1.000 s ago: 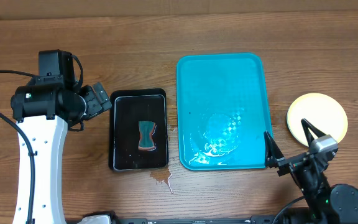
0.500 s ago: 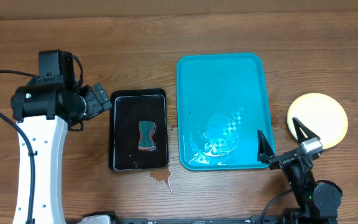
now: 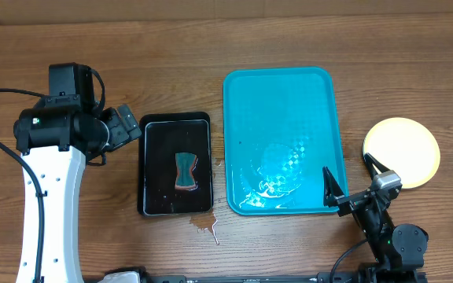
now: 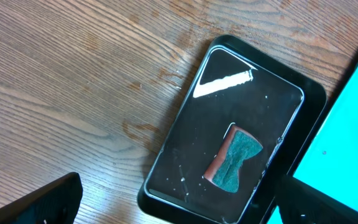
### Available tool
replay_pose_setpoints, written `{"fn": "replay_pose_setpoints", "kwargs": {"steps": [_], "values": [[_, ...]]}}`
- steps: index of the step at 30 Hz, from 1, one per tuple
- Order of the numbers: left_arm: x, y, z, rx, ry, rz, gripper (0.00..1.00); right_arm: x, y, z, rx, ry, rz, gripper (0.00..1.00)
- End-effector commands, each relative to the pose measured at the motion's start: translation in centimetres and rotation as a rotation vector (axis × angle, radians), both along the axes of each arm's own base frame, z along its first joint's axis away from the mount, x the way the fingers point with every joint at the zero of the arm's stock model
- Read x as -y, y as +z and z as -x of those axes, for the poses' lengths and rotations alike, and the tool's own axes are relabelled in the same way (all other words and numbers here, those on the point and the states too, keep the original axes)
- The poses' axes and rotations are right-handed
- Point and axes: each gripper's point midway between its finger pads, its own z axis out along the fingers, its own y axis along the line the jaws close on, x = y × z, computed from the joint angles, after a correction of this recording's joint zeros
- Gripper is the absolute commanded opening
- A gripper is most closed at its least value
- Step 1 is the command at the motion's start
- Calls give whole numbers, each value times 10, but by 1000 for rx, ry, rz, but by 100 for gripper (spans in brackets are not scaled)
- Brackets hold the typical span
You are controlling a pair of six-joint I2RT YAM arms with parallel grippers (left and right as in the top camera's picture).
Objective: Clean dirty plates on tray and stack at the side
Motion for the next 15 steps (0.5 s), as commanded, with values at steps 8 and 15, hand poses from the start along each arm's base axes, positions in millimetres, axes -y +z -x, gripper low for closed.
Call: {"fn": "replay_pose_setpoints", "kwargs": {"steps": [8,15], "values": [[0,6,-1,19,-16,-7,100,2,-2,-1,0,-8,0,100],[2,7,0,20,-23,-10,100,2,-2,-1,0,-8,0,100]]}}
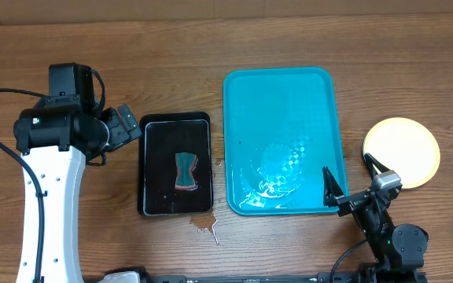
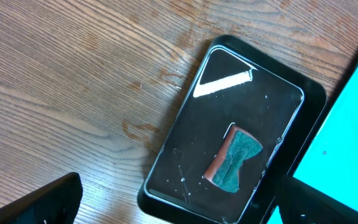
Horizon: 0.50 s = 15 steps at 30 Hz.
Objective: Clean dirty plates on tray and stack at the side
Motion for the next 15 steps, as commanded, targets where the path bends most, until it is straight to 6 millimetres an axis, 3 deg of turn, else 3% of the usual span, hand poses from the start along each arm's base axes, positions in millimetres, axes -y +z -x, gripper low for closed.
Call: {"fn": "replay_pose_setpoints", "kwargs": {"steps": [1,5,10,15], "values": [[2,10,2,32,-25,-16,100,2,-3,-1,0,-8,0,100],[-2,33,9,169,-17,-91,100,2,-3,-1,0,-8,0,100],[13,82,-8,594,-56,-89,100,2,-3,-1,0,-8,0,100],[17,86,9,817,-68,-86,100,2,-3,-1,0,-8,0,100]]}}
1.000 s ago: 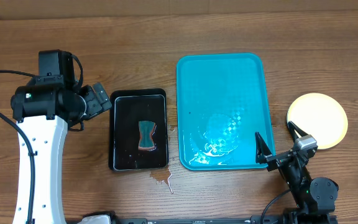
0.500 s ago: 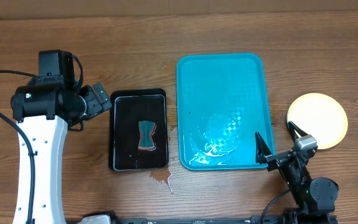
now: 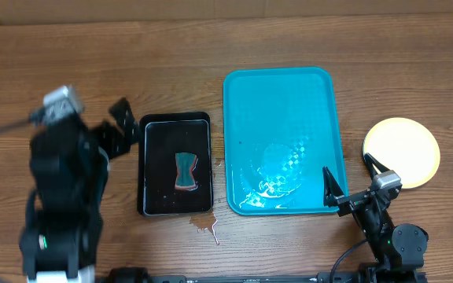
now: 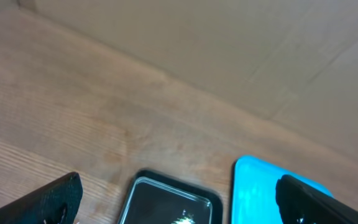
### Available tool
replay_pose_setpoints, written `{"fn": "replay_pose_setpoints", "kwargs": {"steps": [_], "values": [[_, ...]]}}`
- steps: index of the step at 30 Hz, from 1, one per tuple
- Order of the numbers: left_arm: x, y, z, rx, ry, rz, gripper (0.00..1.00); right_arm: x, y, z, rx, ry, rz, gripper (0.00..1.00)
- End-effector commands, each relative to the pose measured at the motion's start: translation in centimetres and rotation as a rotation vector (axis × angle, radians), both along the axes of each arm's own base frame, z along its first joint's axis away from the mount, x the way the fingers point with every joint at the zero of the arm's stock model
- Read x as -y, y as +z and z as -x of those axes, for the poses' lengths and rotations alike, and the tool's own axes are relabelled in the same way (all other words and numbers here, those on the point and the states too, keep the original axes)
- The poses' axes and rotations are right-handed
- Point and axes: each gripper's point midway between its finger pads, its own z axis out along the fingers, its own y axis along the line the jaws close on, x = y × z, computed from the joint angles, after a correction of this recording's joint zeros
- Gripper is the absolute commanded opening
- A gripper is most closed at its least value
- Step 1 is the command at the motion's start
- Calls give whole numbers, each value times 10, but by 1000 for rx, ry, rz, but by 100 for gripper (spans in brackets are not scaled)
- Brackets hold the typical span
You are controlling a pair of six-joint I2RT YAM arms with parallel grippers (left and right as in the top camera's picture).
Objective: Clean dirty plates on tray and stack at the side
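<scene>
A single pale yellow plate (image 3: 402, 152) lies on the table, right of the teal tray (image 3: 281, 94). Wet streaks shine near the tray's front. The green and brown sponge (image 3: 185, 170) rests in the black water tray (image 3: 149, 130). My left gripper (image 3: 116, 130) stands open just left of that tray. In the left wrist view, the left gripper (image 4: 178, 190) is tilted up toward the back wall, with the black tray's far end (image 4: 173, 186) and the teal tray's corner (image 4: 253, 180) below it. My right gripper (image 3: 352, 182) is open at the teal tray's front right corner, beside the plate.
A small puddle (image 3: 207, 226) lies on the wood in front of the black tray. The left arm's body (image 3: 61, 196) fills the front left of the table. A brown wall (image 4: 229, 50) rises behind the table's far edge.
The left arm has changed pose and its body now stands lower at the front left. Its wrist camera looks across at the wall instead of down on the sponge. The right arm, sponge and plate have not moved.
At both earlier moments my left gripper hung open left of the black tray, looking down at the sponge, and nothing changed. The plate lay beside the teal tray throughout. Now the left wrist is tilted up, still open and holding nothing.
</scene>
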Motion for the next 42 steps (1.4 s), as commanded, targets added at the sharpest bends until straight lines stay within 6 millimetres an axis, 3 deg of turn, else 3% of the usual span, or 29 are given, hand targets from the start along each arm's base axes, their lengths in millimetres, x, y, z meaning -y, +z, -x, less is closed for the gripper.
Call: {"fn": "replay_pose_setpoints", "kwargs": {"steps": [1,8,17,20,30,32,38,42], "values": [[4,-21,18,80,-35,-35,100,2,-2,-1,0,-9,0,100],[22,-22,44,322,-172,-155,100,2,-2,-1,0,-9,0,100],[23,-26,76,588,-157,-179,100,2,-2,-1,0,-9,0,100],[23,-38,80,612,-156,-180,100,2,-2,-1,0,-9,0,100],[23,-100,56,579,-160,-176,100,2,-2,-1,0,-9,0,100],[24,-116,53,538,-163,-169,100,2,-2,-1,0,-9,0,100],[27,-133,52,473,-180,-160,100,2,-2,-1,0,-9,0,100],[26,-157,52,373,-187,-151,100,2,-2,-1,0,-9,0,100]]}}
